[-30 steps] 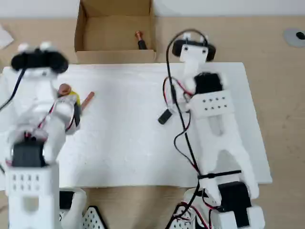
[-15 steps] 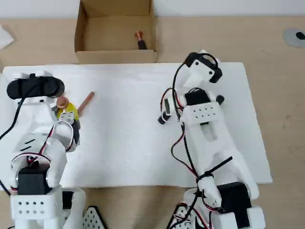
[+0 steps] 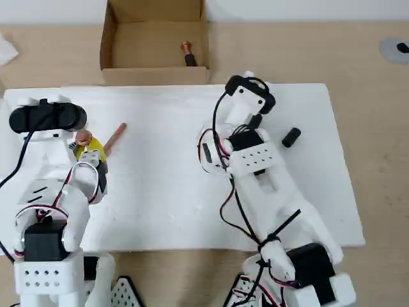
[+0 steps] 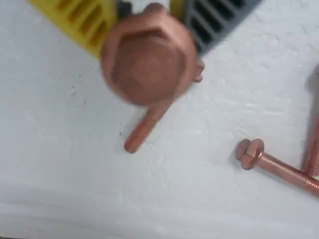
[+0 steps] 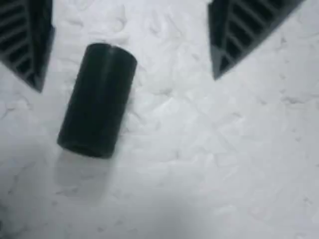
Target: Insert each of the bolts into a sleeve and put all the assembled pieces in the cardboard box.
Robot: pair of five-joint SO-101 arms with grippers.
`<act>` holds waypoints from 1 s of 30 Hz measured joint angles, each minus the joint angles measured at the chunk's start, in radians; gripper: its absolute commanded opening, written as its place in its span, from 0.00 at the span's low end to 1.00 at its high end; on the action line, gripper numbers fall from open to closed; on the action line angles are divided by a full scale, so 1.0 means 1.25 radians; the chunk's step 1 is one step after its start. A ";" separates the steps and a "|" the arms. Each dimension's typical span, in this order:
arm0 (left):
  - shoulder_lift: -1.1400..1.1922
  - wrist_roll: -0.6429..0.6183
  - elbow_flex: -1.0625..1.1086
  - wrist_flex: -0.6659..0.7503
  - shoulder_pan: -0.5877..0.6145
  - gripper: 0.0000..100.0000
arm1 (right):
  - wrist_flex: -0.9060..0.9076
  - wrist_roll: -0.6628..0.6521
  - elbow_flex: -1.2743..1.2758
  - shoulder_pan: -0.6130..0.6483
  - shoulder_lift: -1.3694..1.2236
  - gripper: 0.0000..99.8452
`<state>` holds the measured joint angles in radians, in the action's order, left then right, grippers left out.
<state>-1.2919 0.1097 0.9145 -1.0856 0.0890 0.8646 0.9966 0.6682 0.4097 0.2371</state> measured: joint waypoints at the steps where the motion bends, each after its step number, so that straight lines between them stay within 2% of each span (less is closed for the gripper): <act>1: 0.000 0.000 0.000 0.000 0.000 0.01 | -0.001 0.000 0.001 -0.002 -0.016 0.25; 14: -0.001 0.000 0.043 0.000 0.000 0.01 | -0.001 0.000 -0.018 -0.020 -0.137 0.25; 17: -0.001 0.000 0.043 0.000 0.000 0.01 | 0.000 0.000 -0.021 -0.020 -0.141 0.20; 22: -0.001 0.000 0.043 0.000 0.000 0.01 | 0.007 0.000 -0.016 -0.031 -0.142 0.01; 30: -0.001 0.000 0.043 0.000 0.000 0.01 | 0.021 0.000 -0.011 -0.043 -0.144 0.01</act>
<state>-1.2935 0.1097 0.9682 -1.0856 0.0890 0.8907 0.9966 0.6544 0.3560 0.0575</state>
